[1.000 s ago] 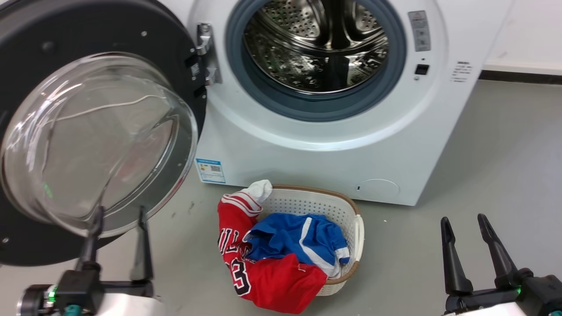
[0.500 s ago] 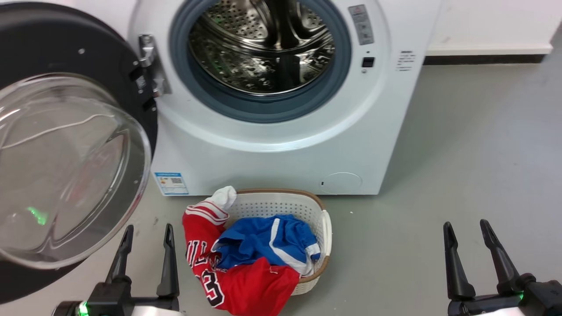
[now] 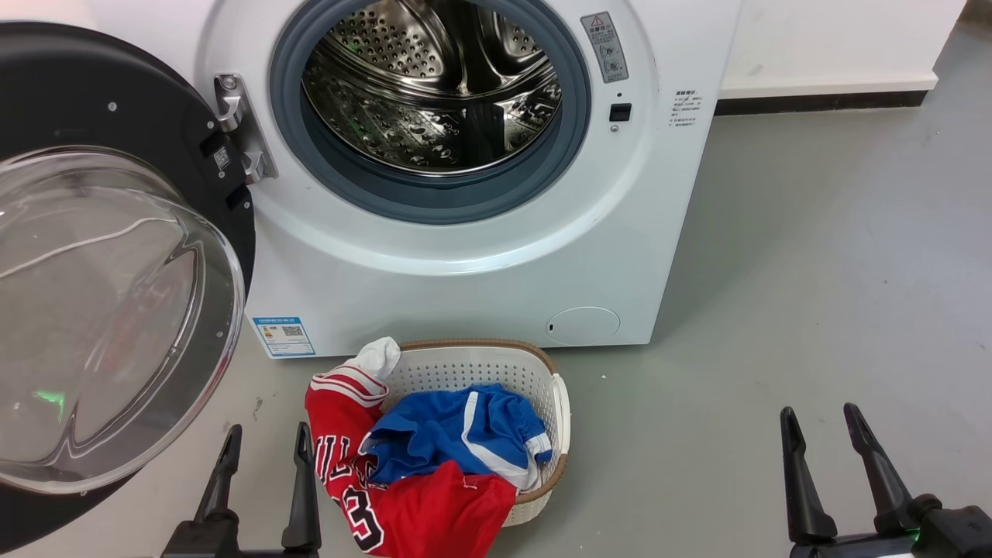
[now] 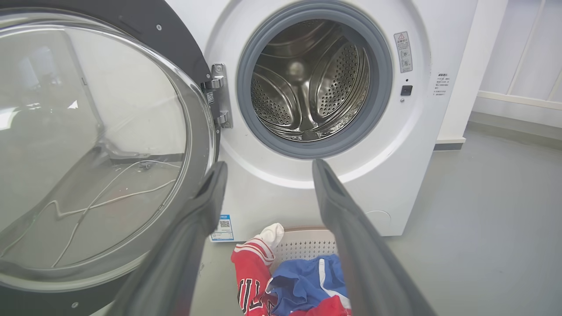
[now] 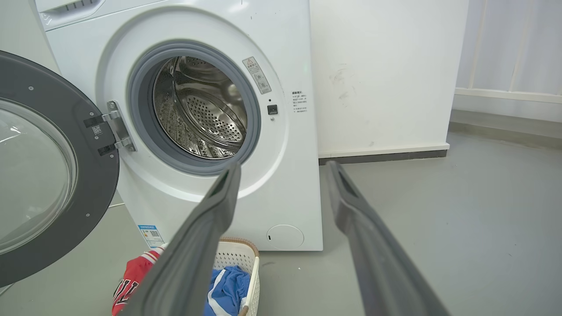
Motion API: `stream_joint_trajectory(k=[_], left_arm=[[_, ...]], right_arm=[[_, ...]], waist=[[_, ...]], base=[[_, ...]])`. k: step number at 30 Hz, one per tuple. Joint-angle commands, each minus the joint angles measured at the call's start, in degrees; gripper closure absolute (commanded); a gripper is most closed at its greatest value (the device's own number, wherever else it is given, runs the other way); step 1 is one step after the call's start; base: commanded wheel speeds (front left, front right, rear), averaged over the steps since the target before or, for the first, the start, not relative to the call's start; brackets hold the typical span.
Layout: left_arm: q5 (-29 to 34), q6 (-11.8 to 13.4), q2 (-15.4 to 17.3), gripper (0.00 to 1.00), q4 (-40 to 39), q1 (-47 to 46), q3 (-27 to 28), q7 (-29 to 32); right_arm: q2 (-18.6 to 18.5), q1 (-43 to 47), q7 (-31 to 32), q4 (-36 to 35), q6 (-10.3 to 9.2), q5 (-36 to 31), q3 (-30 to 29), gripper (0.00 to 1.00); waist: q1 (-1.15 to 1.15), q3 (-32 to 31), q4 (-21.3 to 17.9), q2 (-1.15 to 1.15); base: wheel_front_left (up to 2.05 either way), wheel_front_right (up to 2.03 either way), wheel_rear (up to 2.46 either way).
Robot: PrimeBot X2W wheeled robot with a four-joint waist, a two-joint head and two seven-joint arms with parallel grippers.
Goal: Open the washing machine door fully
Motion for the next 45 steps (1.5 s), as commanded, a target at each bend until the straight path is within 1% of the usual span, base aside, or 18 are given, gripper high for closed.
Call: stream_joint_trajectory(k=[1,15,16,19,21,22,33,45], left_arm=[[0.1,0.2,-0.1,0.00,0.3,0.4,0.0,0.1],[0.4,0.9,-0.1,0.00,2.4,0.7,-0.5,0.1],[0.0,0.6,0.0,1.00,3.1,0.4,-0.6,0.0],[-0.2,0.6,0.0,1.00,4.9,0.4,-0.6,0.0],[-2.4,0.4,0.0,1.00,5.2,0.1,-0.6,0.4],[-2.4,0.4,0.0,1.00,5.2,0.1,-0.6,0.4],[-15.8,-0.8,0.4,1.00,7.0,-2.4,0.0,3.3],[-28.5,-2.0,0.7,1.00,8.7,-4.9,0.6,6.0]], right_arm=[[0.1,0.8,-0.1,0.3,-0.01,0.4,-0.1,0.00],[0.1,0.5,-0.1,1.0,-0.01,0.4,0.3,0.00],[0.0,0.1,0.0,1.7,0.00,0.1,0.3,1.00],[0.0,0.2,0.1,3.3,0.00,0.2,0.3,1.00],[-0.1,0.0,0.4,3.6,0.00,2.3,0.4,1.00],[-0.1,0.0,0.4,3.6,0.00,2.3,0.4,1.00],[-0.9,-2.7,2.7,5.9,0.00,15.4,0.4,1.00],[-1.5,-5.2,5.1,8.0,0.00,27.6,0.1,1.00]], waist=[[0.00,-0.1,0.1,0.00],[0.00,-0.3,0.8,0.00],[0.00,-0.3,0.8,0.00],[0.00,-0.3,0.9,0.00],[0.00,-0.3,0.9,0.00],[0.00,-0.3,0.9,0.00],[0.00,-0.2,1.1,0.00],[0.00,-0.1,1.3,0.00]], base=[[0.00,0.00,0.00],[0.00,0.00,0.00],[0.00,0.00,0.00],[0.00,0.00,0.00],[0.00,0.00,0.00],[0.00,0.00,0.00],[0.00,0.00,0.00],[0.00,0.00,0.00]])
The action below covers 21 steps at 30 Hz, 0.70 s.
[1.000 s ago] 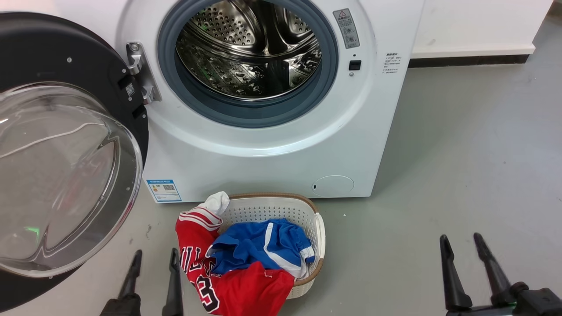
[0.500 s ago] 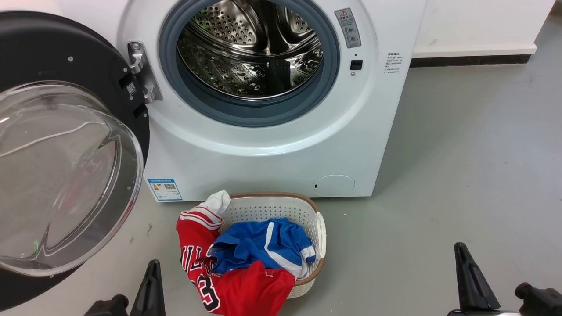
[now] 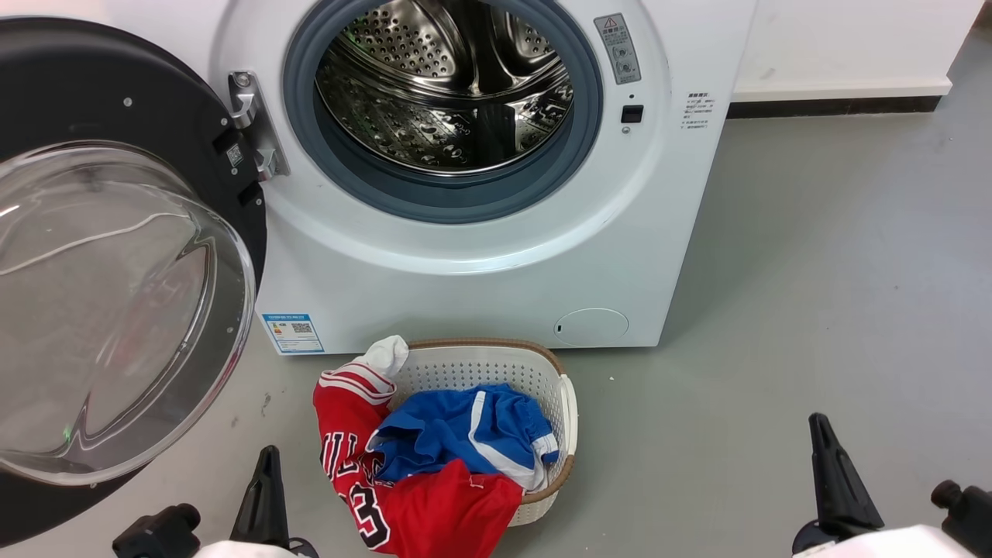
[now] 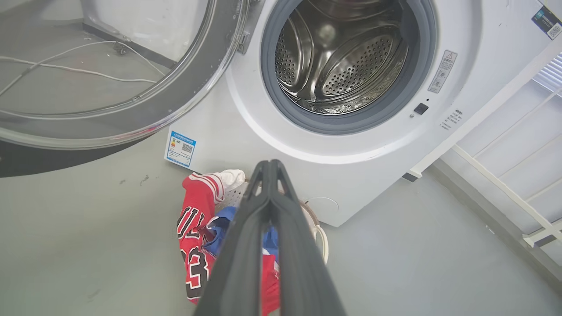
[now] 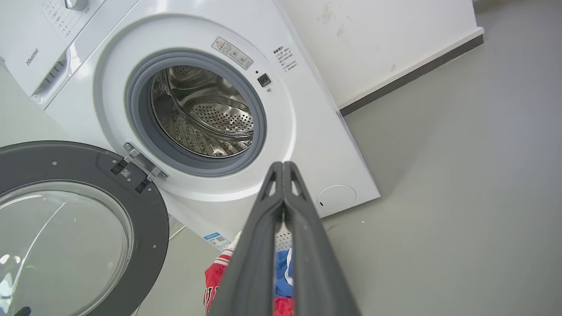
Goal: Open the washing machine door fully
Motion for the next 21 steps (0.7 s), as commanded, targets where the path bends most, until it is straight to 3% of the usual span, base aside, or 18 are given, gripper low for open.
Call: stream_joint_trajectory(k=[1,21], left_arm=[[-2.3,-0.4,0.4,1.00,-0.4,-1.6,0.4,0.4],[-19.6,-2.0,0.6,1.00,1.7,-4.8,1.4,4.4]], right_arm=[[-0.5,-1.8,0.3,-0.4,0.00,2.4,-0.1,1.00],[-1.0,-5.2,4.0,2.5,0.00,18.9,-0.9,1.00]], waist=[[0.00,0.0,0.0,0.00],[0.00,0.1,0.4,0.00]], base=[[0.00,0.00,0.00],[0.00,0.00,0.00]])
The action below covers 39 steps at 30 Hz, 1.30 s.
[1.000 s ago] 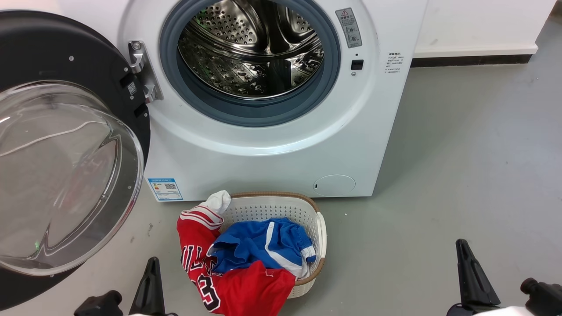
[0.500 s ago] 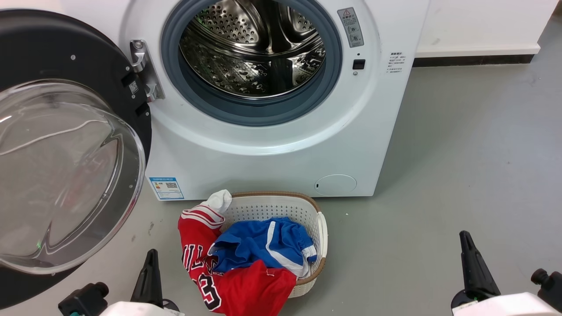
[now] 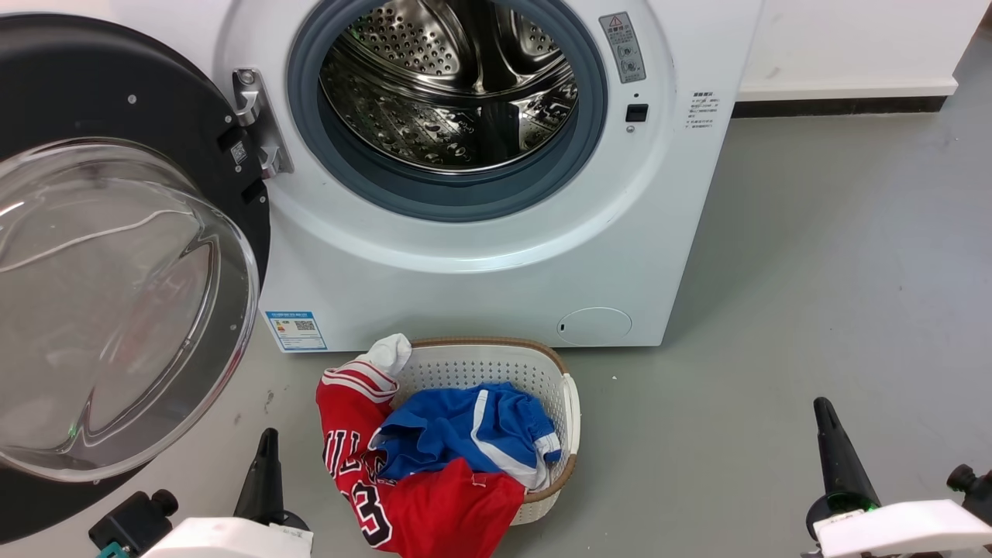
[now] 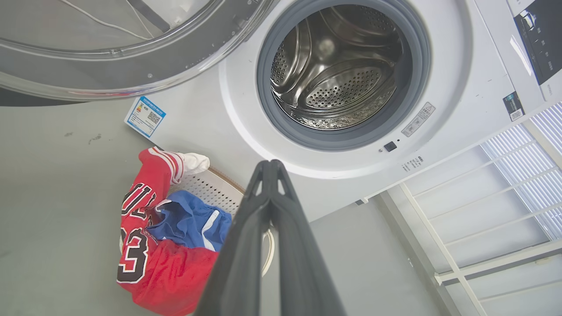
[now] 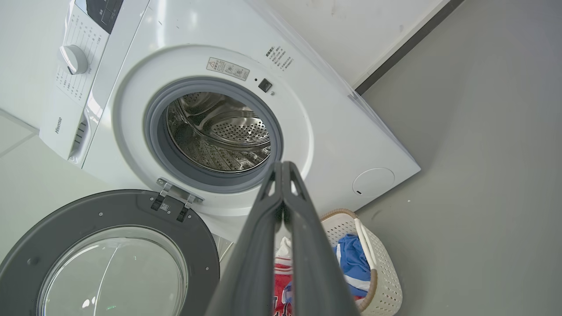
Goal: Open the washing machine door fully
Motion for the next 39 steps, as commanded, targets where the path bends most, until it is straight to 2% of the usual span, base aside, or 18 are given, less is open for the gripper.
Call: stream_joint_trajectory(k=[1,21,39], left_arm=[[-2.0,-0.5,0.5,1.00,-0.3,-1.5,0.2,0.4],[-15.9,-1.8,0.5,1.00,1.5,-4.2,1.3,3.8],[-25.8,-2.7,0.5,1.00,2.9,-6.1,2.0,6.3]], right_arm=[[-0.5,-1.6,0.5,-0.1,0.01,2.1,-0.2,1.00],[-0.5,-4.4,3.8,2.3,0.01,15.2,-1.2,1.00],[-0.5,-6.4,6.3,4.1,0.01,24.4,-2.2,1.00]], waist=[[0.00,0.0,0.0,0.00],[0.00,0.1,0.4,0.00],[0.00,0.2,0.7,0.00]], base=[[0.00,0.00,0.00],[0.00,0.00,0.00],[0.00,0.00,0.00]])
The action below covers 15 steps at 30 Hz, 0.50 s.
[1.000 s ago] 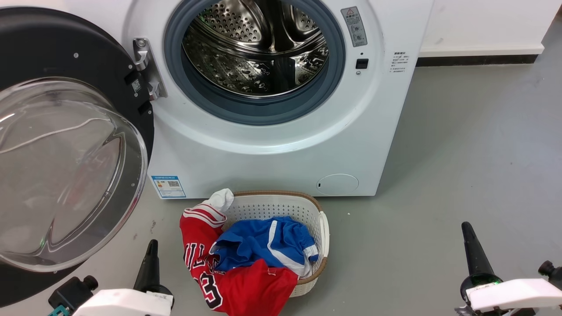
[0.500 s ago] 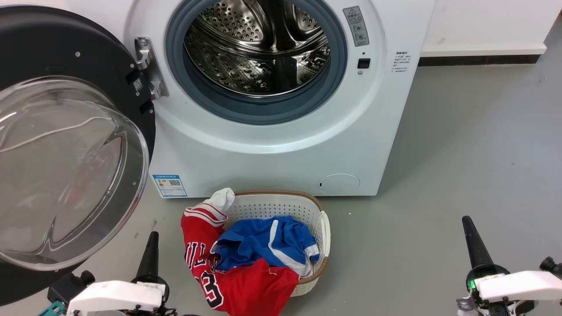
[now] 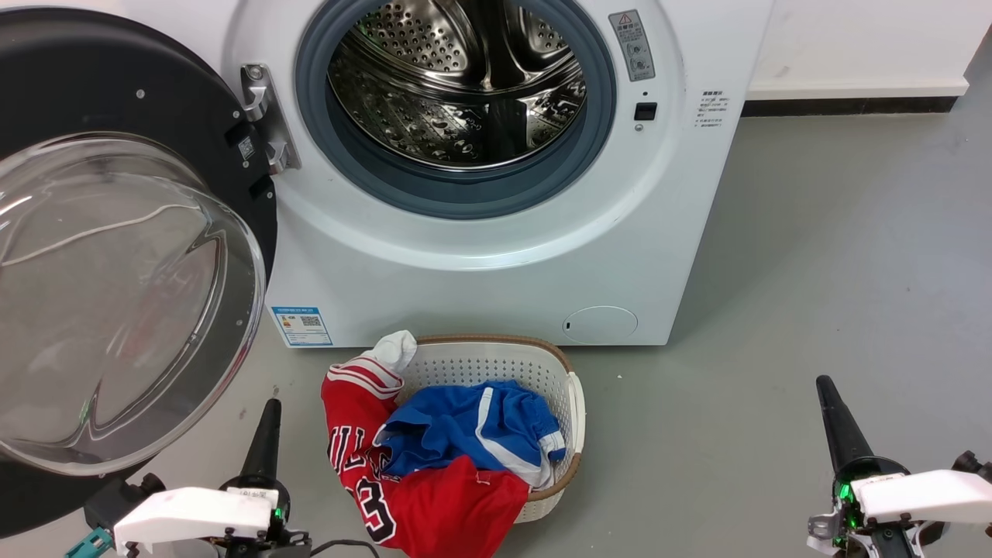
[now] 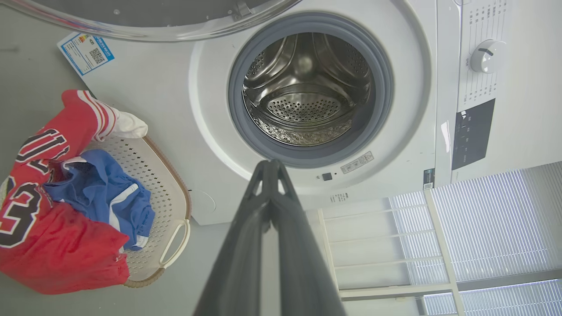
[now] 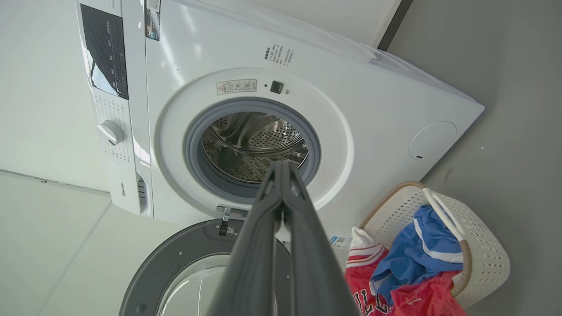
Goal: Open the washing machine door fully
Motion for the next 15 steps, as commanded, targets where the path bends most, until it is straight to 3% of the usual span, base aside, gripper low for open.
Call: stream_joint_trajectory(k=[1,15], left_arm=[[-1.2,-0.4,0.3,1.00,-0.1,-1.4,0.2,0.3],[-8.3,-1.1,0.3,1.00,0.9,-2.7,0.9,2.2]], right_arm=[[-0.2,-1.5,0.3,-0.1,0.01,1.1,-0.2,1.00],[-0.1,-2.8,2.2,1.2,0.00,7.6,-0.9,1.00]], waist=[[0.00,0.0,0.0,0.00],[0.00,0.1,0.3,0.00]], base=[[0.00,0.00,0.00],[0.00,0.00,0.00]])
